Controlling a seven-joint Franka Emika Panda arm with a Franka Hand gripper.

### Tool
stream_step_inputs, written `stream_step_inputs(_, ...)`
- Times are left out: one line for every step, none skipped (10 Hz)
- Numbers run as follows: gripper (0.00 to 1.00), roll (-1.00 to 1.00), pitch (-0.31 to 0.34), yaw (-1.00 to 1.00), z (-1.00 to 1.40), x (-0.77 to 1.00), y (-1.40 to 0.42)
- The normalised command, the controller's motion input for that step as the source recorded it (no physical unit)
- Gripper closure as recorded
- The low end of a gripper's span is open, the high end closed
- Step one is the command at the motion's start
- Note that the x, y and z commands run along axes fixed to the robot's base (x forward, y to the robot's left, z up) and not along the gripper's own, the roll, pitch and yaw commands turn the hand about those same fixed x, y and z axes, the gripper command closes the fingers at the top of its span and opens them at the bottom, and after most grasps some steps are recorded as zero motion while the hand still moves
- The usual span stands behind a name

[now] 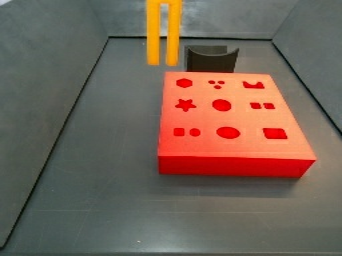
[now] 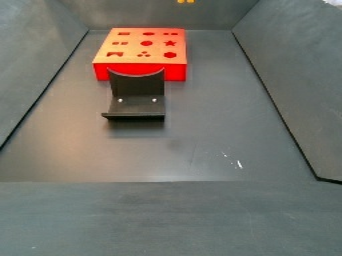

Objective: Insert the square-circle object.

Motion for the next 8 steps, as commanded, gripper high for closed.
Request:
stream_step_inputs(1.0, 0.0, -0.081, 0.0, -0.29, 0.15, -0.19)
stream_step_inputs(1.0, 0.09, -0.12, 0.0, -0.45, 0.57, -0.34)
stream_step_inputs(1.0, 0.15, -0.131, 0.0, -0.48, 0.83, -0.3)
stream_step_inputs(1.0, 0.14, -0.124, 0.0, -0.43, 0.87, -0.26)
stream_step_inputs(1.0, 0.15, -0.11, 0.0, -0.42, 0.88, -0.24)
stream_step_inputs(1.0, 0.15, -0.114, 0.0, -0.41, 0.85, -0.24)
stream_step_inputs(1.0, 0.17, -0.111, 0.0, -0.4, 0.84, -0.25)
stream_step_inputs(1.0, 0.16, -0.107, 0.0, -0.39, 0.84, -0.23)
